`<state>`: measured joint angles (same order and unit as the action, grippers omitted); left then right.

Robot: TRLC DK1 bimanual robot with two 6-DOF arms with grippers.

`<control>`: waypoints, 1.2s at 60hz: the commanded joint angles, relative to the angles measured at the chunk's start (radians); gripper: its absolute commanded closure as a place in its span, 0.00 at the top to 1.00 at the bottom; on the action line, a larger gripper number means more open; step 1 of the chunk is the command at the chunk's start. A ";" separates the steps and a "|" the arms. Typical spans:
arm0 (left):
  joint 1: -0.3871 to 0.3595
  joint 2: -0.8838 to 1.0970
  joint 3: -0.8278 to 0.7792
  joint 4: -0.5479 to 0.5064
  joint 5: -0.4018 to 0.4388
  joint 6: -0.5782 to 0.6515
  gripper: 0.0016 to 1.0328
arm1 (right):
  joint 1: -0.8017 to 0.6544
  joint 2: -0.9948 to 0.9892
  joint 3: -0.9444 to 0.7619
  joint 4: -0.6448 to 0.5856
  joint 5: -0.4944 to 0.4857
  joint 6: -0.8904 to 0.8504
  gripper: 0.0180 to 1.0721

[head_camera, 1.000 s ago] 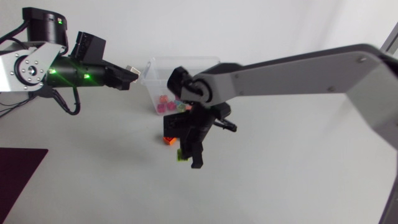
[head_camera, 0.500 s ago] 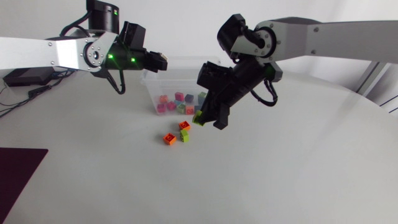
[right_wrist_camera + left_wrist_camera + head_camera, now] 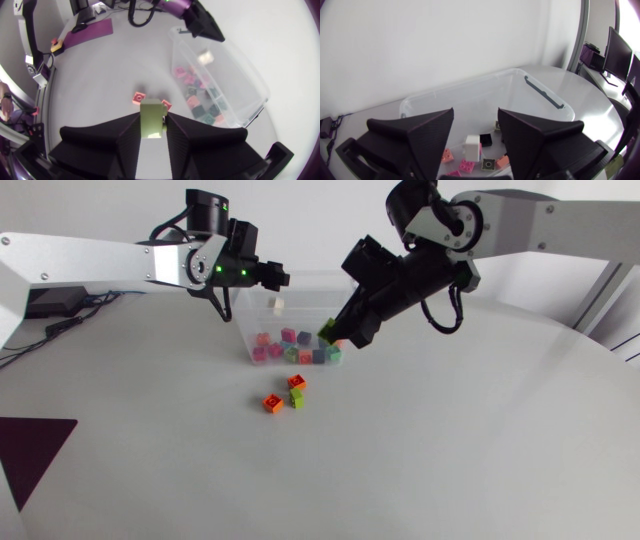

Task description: Place the duplo bricks in the container

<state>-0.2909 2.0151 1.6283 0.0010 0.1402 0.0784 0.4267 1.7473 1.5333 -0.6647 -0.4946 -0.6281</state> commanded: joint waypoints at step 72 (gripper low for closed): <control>-0.040 -0.340 -0.690 -0.182 0.118 0.402 0.95 | -0.022 0.491 0.551 0.332 0.188 0.461 0.92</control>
<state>-0.3065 1.6299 0.9489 -0.1753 0.2661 0.4580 0.3973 2.2204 2.0483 -0.3328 -0.3237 -0.2081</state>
